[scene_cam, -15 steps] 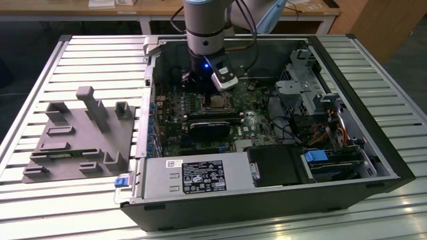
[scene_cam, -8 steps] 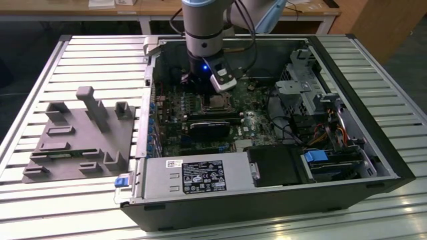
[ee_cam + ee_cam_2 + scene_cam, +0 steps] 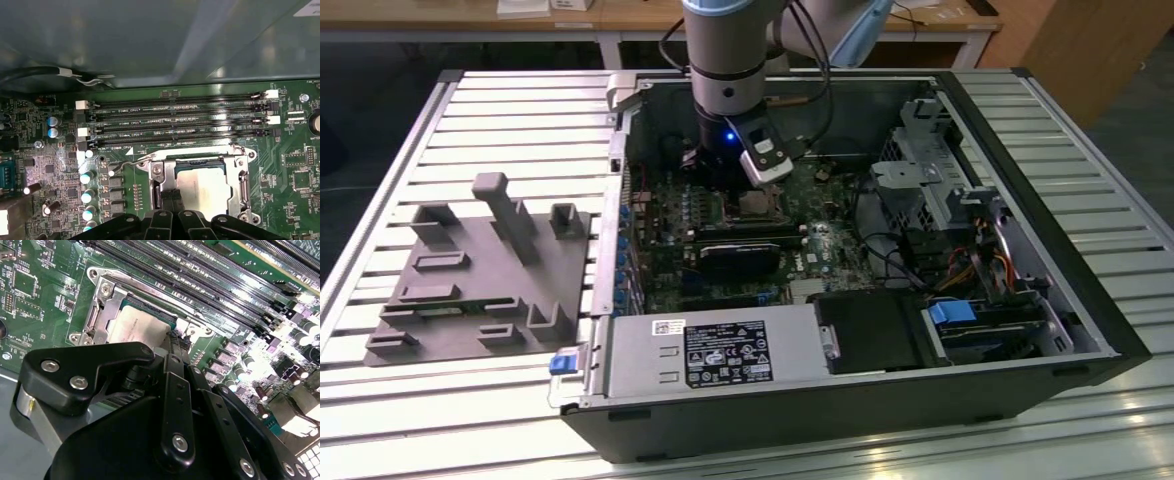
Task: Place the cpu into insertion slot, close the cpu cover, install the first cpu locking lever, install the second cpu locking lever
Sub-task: 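Close the cpu cover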
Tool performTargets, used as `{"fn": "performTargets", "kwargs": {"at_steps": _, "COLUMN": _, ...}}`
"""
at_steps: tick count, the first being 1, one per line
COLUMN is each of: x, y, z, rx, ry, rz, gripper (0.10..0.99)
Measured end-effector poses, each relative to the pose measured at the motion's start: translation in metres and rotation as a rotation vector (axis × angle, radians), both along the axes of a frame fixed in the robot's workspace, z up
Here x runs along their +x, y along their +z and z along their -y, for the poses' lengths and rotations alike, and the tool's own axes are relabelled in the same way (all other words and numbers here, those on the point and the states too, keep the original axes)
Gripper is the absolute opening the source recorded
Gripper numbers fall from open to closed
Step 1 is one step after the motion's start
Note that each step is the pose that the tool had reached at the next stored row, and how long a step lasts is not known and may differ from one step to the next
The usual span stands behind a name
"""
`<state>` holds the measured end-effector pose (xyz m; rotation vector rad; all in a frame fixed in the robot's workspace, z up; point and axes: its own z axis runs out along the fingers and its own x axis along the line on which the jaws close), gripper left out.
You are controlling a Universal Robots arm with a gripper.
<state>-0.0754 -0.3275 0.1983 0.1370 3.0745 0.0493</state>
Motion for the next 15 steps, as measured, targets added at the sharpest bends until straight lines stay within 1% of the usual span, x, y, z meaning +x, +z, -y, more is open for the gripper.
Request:
{"fn": "performTargets", "kwargs": {"at_steps": 12, "x": -0.0018, "y": -0.0002, "z": 0.0000, "rx": 0.001, "ry": 0.000, "rz": 0.0002, "gripper": 0.102}}
{"fn": "performTargets", "kwargs": {"at_steps": 15, "x": -0.0017, "y": 0.0026, "z": -0.0001, "rx": 0.001, "ry": 0.000, "rz": 0.0003, "gripper": 0.102}}
